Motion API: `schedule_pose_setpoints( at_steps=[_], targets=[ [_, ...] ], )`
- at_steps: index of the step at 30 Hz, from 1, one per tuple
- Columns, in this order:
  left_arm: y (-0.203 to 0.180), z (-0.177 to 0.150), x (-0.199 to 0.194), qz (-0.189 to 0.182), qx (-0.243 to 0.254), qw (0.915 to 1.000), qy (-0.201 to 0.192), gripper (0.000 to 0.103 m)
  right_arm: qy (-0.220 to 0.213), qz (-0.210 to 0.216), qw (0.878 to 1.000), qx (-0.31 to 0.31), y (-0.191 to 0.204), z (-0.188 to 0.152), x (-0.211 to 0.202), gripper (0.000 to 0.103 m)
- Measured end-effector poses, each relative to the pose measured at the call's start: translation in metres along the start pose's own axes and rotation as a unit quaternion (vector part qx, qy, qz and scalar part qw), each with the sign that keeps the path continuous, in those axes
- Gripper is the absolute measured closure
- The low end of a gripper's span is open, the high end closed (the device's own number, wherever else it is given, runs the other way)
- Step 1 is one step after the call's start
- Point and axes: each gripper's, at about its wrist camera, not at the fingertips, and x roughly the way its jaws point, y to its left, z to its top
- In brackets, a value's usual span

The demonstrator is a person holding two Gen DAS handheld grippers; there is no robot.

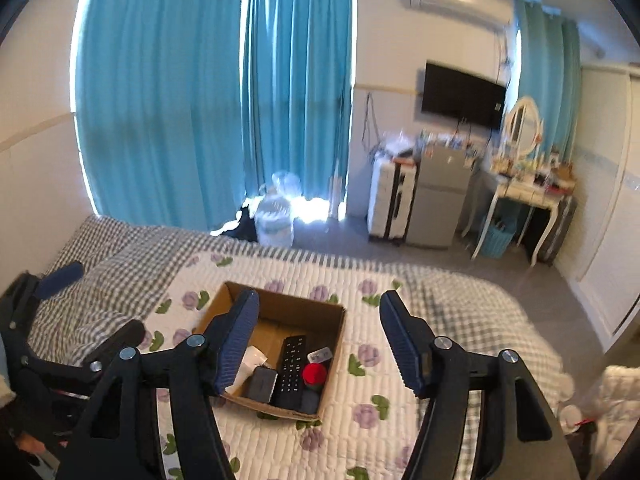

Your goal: Organize rigid objects

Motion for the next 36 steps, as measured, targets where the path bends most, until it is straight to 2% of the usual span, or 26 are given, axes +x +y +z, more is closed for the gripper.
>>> schedule_pose_setpoints(
  at_steps=[1,4,6,11,15,17,20,23,26,30,33,36],
  targets=[
    [0.001,0.002,-0.012,-0.004,0.000,1.0000,-0.008,0.000,-0.011,-0.003,1.000,-0.001,0.002,0.001,-0.018,0.034],
    [0.002,0.000,-0.044,-0.009,0.000,0.9995,-0.030,0.000,-0.037,-0.002,0.999,0.004,0.008,-0.003,-0.056,0.018],
    [0.003,-0.007,-0.059,-0.009,-0.003,0.9994,-0.035,0.000,-0.046,-0.004,0.999,-0.002,0.015,-0.011,-0.078,0.002],
    [0.008,-0.030,-0.079,-0.010,-0.017,0.9985,-0.051,0.000,-0.056,-0.022,0.998,-0.005,0.032,-0.040,-0.099,0.000],
    [0.011,-0.051,-0.080,0.005,-0.032,0.9973,-0.065,0.000,-0.075,0.005,0.997,0.003,0.041,-0.068,-0.101,0.000],
    [0.009,-0.067,-0.071,0.023,-0.033,0.9967,-0.070,0.000,-0.088,0.019,0.996,0.015,0.041,-0.083,-0.097,0.000],
    [0.006,-0.097,-0.050,0.029,-0.046,0.9963,-0.066,0.000,-0.121,0.040,0.991,0.030,0.041,-0.113,-0.081,0.000],
    [0.002,-0.125,-0.023,0.029,-0.043,0.9972,-0.055,0.000,-0.134,0.019,0.990,0.035,0.042,-0.146,-0.049,0.000],
    [-0.002,-0.147,-0.005,0.046,-0.032,0.9967,-0.059,0.000,-0.110,0.006,0.994,0.023,0.044,-0.178,-0.006,0.000],
    [-0.002,-0.166,0.014,0.044,-0.026,0.9982,-0.032,0.000,-0.060,0.005,0.997,0.048,0.039,-0.206,0.035,0.000],
    [-0.002,-0.172,0.019,0.052,-0.014,0.9982,-0.028,0.000,-0.049,0.002,0.998,0.047,0.038,-0.214,0.043,0.000],
    [0.002,-0.175,0.021,0.044,-0.024,0.9986,-0.019,0.000,-0.064,-0.015,0.997,0.031,0.041,-0.214,0.040,0.000]
  ],
)
